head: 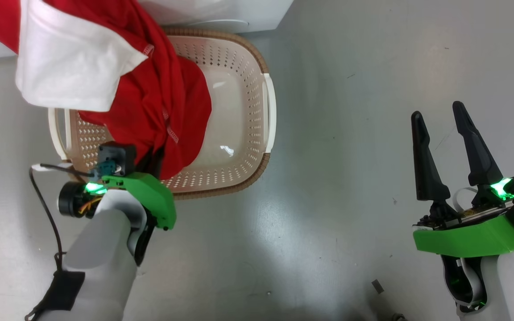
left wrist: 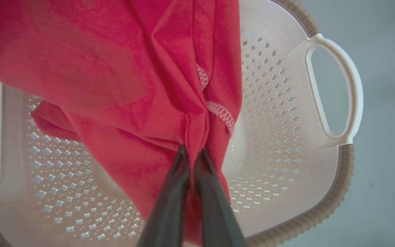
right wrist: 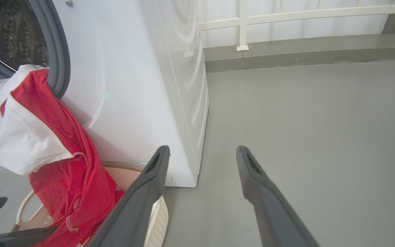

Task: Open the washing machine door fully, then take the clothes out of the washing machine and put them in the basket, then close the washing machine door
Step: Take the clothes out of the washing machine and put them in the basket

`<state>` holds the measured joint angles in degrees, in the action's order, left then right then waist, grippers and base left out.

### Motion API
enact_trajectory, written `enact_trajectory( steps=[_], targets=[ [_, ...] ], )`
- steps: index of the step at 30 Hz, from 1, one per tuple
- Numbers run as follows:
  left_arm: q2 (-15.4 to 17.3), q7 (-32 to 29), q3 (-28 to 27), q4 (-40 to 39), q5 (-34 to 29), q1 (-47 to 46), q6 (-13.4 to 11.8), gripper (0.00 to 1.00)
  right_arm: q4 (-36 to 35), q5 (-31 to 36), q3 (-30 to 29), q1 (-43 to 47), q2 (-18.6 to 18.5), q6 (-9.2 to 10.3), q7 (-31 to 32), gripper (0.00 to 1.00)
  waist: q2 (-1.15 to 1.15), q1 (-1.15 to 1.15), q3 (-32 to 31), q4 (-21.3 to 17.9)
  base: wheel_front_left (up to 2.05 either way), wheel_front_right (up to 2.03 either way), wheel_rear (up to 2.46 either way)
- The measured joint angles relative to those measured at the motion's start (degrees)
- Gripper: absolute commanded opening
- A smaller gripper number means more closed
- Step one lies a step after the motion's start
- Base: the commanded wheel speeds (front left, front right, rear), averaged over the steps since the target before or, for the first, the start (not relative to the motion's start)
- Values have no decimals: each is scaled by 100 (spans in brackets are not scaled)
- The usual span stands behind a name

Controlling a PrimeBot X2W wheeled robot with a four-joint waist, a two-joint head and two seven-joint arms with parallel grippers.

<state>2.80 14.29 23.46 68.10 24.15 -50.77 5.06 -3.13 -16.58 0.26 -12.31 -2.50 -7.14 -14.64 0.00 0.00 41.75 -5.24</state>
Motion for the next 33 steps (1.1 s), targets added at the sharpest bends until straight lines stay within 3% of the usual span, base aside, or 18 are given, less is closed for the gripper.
enact_trajectory(
  steps=[4,6,7,8,10,11,27,33],
  targets=[
    [-2,0,-85,154,2,-2,0,0,9,0,7,-3,0,0,0,100,0,0,-9,-1,0,0,0],
    [-3,0,-94,185,2,-8,0,15,11,0,10,-4,0,0,0,100,0,0,-13,3,0,0,0],
    [-8,0,-105,187,3,-16,0,35,12,0,10,-4,0,0,0,100,0,0,-15,8,0,0,0],
    [-12,0,-124,183,8,-28,0,48,14,0,10,-4,0,0,0,100,0,0,-17,15,0,0,0],
    [-18,0,-149,163,10,-49,0,88,19,0,10,-5,0,0,0,100,0,0,-22,30,0,0,0],
    [-21,0,-182,134,15,-62,0,100,21,0,10,-5,0,0,0,100,0,0,-24,38,0,0,0],
    [-21,1,-790,-935,1,14,-116,100,51,-8,11,-94,-3,0,0,100,0,0,-45,201,0,0,0],
    [-15,1,-1131,-1613,-188,345,-305,100,53,-8,-7,-93,-16,0,0,100,0,0,-78,280,0,0,0]
  ],
)
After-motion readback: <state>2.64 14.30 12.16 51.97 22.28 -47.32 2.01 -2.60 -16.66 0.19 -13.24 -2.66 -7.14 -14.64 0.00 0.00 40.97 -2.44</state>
